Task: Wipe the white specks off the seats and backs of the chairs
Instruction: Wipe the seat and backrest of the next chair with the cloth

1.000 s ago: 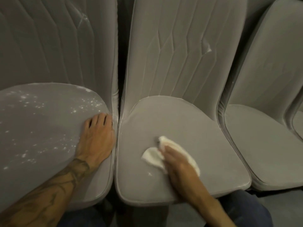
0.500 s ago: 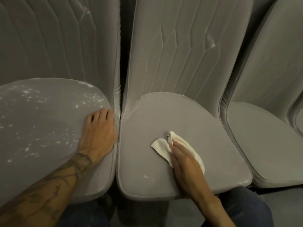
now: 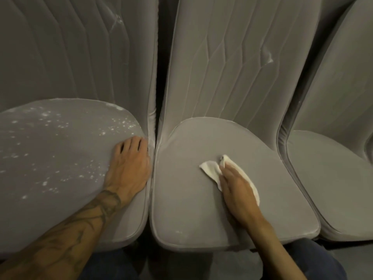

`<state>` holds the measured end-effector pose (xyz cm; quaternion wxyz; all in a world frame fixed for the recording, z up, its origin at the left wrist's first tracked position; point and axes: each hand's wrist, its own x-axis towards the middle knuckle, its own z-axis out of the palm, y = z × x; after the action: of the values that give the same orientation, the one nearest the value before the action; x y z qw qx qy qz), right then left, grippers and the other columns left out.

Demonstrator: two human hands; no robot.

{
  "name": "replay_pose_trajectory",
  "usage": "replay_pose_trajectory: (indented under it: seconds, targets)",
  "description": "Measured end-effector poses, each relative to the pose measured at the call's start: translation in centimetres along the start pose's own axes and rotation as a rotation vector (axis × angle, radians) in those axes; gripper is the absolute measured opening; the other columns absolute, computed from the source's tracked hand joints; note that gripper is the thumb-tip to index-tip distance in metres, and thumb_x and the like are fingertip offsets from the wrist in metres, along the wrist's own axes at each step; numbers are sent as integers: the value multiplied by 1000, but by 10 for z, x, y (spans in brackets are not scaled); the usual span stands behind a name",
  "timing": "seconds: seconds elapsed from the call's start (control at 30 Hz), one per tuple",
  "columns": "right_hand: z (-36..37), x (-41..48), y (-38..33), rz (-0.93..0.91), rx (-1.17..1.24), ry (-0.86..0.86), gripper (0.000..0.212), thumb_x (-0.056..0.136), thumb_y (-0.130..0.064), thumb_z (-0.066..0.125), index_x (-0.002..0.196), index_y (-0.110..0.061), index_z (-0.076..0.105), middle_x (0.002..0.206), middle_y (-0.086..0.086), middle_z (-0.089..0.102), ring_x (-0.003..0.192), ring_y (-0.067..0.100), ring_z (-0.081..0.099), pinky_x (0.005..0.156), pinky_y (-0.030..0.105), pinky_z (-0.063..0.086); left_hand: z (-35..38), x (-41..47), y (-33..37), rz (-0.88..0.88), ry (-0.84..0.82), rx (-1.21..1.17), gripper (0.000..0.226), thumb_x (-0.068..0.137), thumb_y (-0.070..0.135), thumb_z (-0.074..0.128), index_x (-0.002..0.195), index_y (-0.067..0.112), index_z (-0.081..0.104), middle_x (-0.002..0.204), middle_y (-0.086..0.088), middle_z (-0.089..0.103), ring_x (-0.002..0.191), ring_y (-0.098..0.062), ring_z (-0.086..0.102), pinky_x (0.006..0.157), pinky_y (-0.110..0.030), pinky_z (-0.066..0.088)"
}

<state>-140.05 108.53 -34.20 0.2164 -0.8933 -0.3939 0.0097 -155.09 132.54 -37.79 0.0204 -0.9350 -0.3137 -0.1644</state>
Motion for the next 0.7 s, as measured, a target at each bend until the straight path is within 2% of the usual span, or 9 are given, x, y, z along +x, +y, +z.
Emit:
replay_pose_trajectory:
  seconds: [0.1,0.17,0.23,0.27,0.37,0.43,0.53,0.63,0.7]
  targets:
    - [24,37,-30,59,88,-58,37,105,-18,45,141,-15,56,146,4,53,137,19,45,110,11,18,-2,1,0,-3,-4,-9,29,98,18,35,117,12,56,111,-10,56,102,-30,53,92,-44,40]
    - [44,39,-59,-64,142,-117,36,106,-21,44,139,-16,57,147,1,52,137,15,43,108,1,7,-2,0,-1,-6,-10,-18,32,98,19,34,119,13,56,114,-9,56,104,-29,54,93,-44,41]
    - [54,37,-70,-226,123,-192,37,104,-23,45,139,-19,57,147,2,53,136,15,42,108,-1,2,-2,0,-1,-4,-16,-29,31,98,18,38,122,12,57,116,-10,57,106,-30,54,94,-44,42]
    - [55,43,-68,-278,109,-187,37,104,-24,46,139,-19,57,148,5,52,137,16,42,110,1,3,-2,0,-2,-9,-15,-39,31,98,19,40,123,12,57,116,-10,57,106,-30,54,94,-44,43]
    - [54,90,-61,-232,63,-159,37,106,-24,46,140,-15,56,148,10,51,139,24,44,115,18,19,-1,1,-2,-12,-10,-48,31,98,20,41,124,13,56,119,-9,57,108,-28,54,96,-43,43]
    - [58,114,-72,-196,105,-155,33,105,-21,46,133,-10,61,138,12,60,129,27,53,107,25,31,0,1,-2,-14,-4,-36,31,98,20,41,124,13,56,119,-9,57,109,-28,55,95,-42,43]
    - [66,98,-86,-269,147,-138,28,104,-22,46,123,-13,64,123,2,66,116,21,58,99,16,33,3,1,-4,-20,8,-44,30,96,19,45,124,13,57,118,-9,57,108,-28,55,94,-43,42]
    - [58,56,-79,-413,157,-202,32,101,-23,47,130,-22,60,128,-5,64,120,11,53,106,0,18,5,1,-7,-2,-36,-48,33,95,19,45,127,14,54,121,-8,55,110,-28,54,95,-42,43]
    - [56,61,-82,-455,165,-266,37,102,-17,49,138,-18,57,138,2,61,126,14,52,112,7,24,4,0,-9,2,-57,-52,35,93,19,46,127,14,53,123,-7,55,112,-28,53,96,-42,43]
